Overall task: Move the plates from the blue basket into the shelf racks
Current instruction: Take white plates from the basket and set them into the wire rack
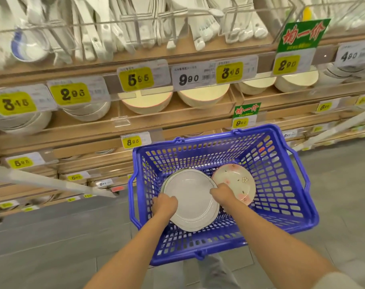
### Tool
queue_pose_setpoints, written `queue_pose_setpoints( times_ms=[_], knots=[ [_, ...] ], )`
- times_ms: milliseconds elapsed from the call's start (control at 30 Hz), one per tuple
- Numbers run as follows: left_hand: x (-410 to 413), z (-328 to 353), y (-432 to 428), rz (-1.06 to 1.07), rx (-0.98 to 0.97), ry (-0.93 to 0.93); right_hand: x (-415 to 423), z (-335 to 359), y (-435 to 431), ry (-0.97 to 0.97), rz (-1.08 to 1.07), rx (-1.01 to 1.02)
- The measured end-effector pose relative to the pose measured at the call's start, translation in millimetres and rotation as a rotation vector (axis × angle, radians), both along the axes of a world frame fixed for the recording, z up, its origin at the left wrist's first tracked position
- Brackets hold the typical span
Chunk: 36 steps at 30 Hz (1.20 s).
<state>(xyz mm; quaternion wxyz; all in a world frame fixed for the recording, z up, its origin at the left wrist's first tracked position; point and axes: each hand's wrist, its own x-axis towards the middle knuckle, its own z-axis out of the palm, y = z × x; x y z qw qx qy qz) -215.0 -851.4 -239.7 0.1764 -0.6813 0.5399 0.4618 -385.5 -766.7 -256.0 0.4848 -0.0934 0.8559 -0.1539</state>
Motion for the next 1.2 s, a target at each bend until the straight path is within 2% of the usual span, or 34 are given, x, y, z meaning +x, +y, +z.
queue_pose_setpoints(
  times_ms=[233, 433, 600, 767, 900, 1200],
  knots=[
    [7.8, 38.1, 5.2, 0.036, -0.124, 0.093, -8.1, 42.7, -3.6, 0.028, 0.01, -0.04],
    [27.3, 76.6, -2.0, 0.107, -0.198, 0.369, -19.5, 101.5, -8.2, -0.082, -0.064, -0.183],
    [32.6, 109.8, -8.0, 0.163, -0.215, 0.613, -18.9, 153.3, 0.7, -0.09, -0.031, -0.223],
    [17.8, 140.7, -12.4, 0.174, -0.209, 0.807, -17.6, 187.7, 24.5, -0.098, -0.108, -0.394],
    [2.6, 161.6, -5.3, 0.139, -0.152, 0.858, -20.8, 211.0, 50.5, -0.067, -0.187, -0.495],
    [-47.7, 217.1, 34.3, 0.038, -0.166, 0.924, -44.2, 242.5, 121.1, -0.017, -0.39, -0.629]
  ],
)
